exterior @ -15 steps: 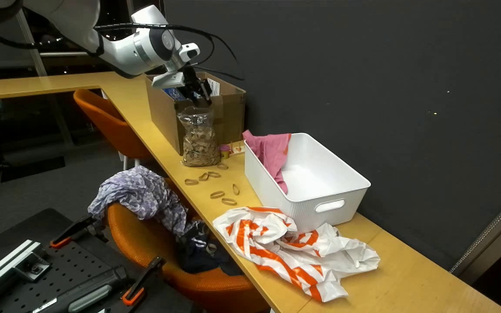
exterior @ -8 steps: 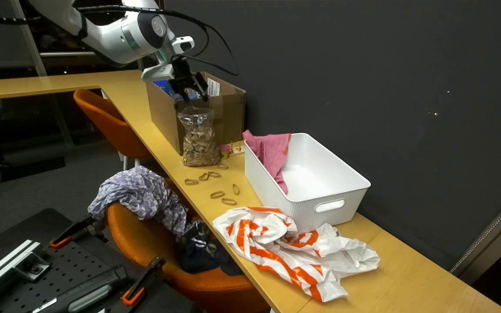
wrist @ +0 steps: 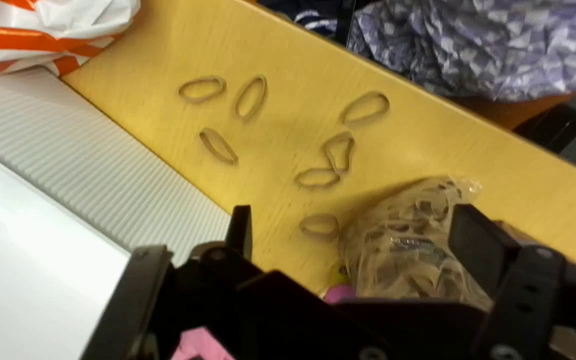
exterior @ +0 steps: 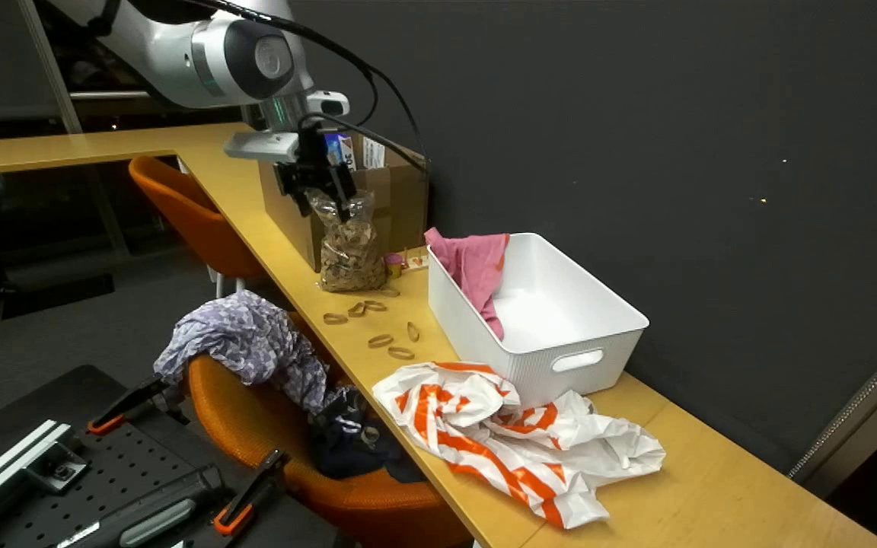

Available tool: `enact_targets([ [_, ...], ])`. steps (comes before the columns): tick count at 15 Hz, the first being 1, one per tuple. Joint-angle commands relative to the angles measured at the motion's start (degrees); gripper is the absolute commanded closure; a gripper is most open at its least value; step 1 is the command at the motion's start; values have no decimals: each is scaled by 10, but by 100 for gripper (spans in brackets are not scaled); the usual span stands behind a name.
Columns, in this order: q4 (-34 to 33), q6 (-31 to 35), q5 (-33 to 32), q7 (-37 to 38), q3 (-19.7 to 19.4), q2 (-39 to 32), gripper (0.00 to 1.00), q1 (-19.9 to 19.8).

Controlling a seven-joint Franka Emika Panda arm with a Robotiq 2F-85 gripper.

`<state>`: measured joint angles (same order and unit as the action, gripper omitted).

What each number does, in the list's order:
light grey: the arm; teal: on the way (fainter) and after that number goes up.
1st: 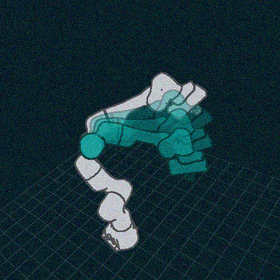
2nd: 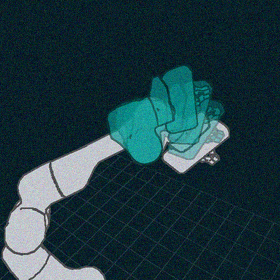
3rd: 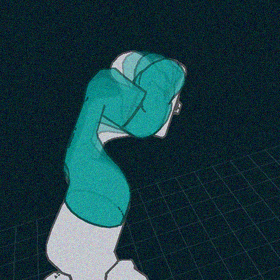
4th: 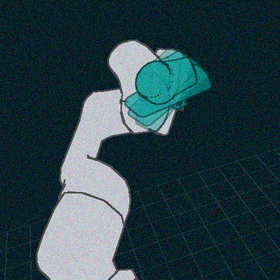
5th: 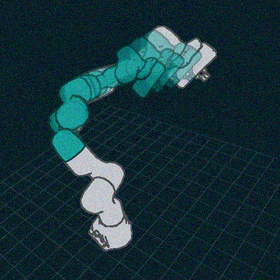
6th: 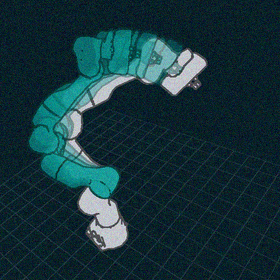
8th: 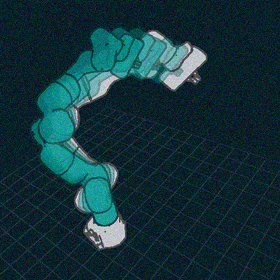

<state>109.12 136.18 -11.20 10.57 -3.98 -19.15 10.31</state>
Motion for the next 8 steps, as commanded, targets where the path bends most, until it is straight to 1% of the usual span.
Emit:
enact_targets([
  [1, 10, -51, 56, -140, 35, -7, 0, -66],
  [2, 0, -68, 49, -163, 35, -20, 0, -74],
  [3, -16, -78, 32, -170, 32, -40, 0, -74],
  [8, -90, -70, -59, -172, 22, -143, 0, -48],
])
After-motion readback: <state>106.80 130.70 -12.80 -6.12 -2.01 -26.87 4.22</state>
